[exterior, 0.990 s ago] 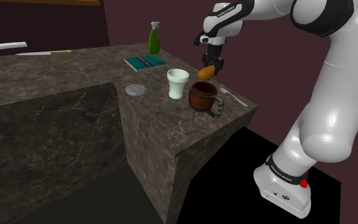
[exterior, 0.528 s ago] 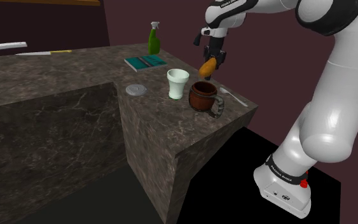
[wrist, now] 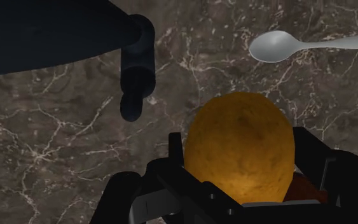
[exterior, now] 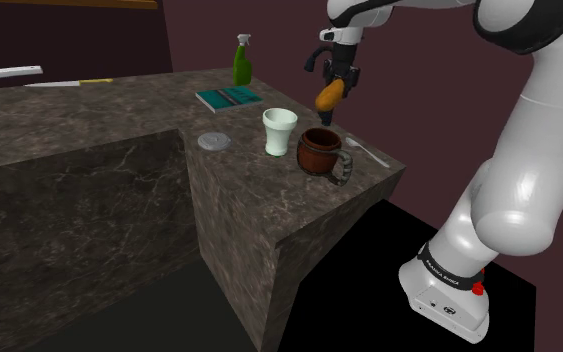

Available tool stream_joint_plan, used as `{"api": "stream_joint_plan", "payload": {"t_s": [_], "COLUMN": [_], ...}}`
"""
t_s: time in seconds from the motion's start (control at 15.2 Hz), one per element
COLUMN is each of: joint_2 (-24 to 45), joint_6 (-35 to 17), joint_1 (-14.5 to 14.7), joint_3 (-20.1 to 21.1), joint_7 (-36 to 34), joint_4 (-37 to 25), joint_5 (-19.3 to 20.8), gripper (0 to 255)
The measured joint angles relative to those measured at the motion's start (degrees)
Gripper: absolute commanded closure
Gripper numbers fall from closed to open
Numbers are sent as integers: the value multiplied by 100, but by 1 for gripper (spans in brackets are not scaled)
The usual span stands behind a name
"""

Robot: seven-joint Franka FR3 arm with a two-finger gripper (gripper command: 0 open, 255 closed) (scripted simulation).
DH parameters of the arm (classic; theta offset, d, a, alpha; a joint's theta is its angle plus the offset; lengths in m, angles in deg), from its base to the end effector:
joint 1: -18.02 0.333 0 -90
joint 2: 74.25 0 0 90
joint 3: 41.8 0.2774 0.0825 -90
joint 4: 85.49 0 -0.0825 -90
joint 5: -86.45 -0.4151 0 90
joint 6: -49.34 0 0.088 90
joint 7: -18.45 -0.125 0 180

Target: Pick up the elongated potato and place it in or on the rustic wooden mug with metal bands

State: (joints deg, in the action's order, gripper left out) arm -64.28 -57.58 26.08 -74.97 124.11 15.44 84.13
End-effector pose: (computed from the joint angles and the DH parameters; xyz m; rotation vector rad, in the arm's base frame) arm 0.5712 -0.2509 0.4069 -2.3929 -2.0119 0.1068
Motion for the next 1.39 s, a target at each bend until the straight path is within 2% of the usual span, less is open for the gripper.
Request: {"api": "stream_joint_plan", "payload": {"t_s": [0.59, 0.99, 1.39], "joint_2": [-65, -1205, -2445], "joint_6": [654, 513, 533], "joint_1": [-4, 422, 673], "joint_3": [-15, 222, 751], "joint_7": [-11, -784, -1751], "joint_4": [-600, 542, 1710], "joint_5": [41, 634, 1116], "gripper": [255, 255, 255]}}
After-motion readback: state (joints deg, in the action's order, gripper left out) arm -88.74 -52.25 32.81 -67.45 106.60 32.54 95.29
